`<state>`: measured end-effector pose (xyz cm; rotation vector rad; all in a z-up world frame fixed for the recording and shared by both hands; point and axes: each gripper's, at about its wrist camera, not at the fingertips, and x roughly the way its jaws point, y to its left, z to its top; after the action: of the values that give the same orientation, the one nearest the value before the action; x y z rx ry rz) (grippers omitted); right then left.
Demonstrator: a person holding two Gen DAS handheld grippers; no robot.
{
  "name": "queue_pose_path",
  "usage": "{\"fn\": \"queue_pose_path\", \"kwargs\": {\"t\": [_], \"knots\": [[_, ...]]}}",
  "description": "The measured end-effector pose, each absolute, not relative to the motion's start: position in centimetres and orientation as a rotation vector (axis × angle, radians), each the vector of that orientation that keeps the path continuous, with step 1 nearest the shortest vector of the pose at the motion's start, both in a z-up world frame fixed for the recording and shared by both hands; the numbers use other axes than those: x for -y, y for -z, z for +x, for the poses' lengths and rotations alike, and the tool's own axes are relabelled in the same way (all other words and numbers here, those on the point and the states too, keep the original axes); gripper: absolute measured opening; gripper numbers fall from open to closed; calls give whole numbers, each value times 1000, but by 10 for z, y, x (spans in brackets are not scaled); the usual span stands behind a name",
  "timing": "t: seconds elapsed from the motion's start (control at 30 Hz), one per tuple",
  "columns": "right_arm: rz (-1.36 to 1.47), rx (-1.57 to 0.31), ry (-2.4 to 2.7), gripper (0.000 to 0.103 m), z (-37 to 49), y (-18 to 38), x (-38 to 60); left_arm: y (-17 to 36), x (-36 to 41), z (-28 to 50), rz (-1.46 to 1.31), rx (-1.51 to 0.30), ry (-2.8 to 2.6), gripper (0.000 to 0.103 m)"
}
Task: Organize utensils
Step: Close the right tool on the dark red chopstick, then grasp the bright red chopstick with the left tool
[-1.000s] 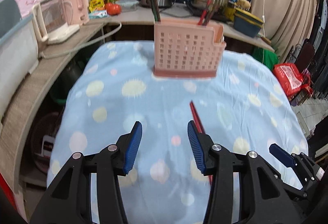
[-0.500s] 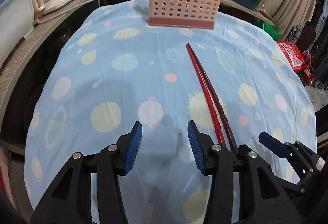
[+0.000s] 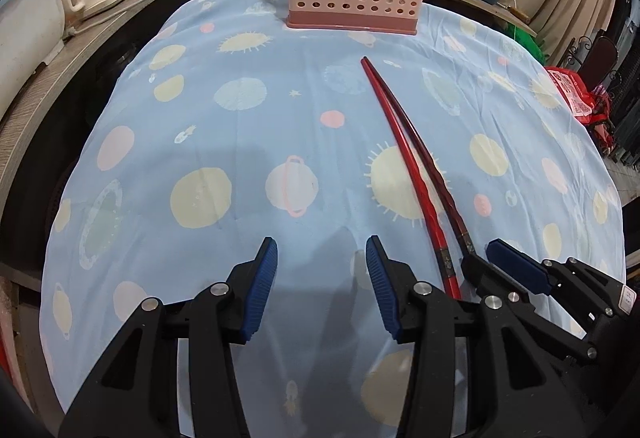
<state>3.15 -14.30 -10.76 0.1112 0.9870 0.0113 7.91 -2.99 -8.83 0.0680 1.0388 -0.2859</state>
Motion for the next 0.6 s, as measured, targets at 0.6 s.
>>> {"fn": "queue_pose_path", "kwargs": {"t": [0.6], "knots": [[161,-983,38,7,15,108,170,91,78,66,117,-1047,411,54]]}}
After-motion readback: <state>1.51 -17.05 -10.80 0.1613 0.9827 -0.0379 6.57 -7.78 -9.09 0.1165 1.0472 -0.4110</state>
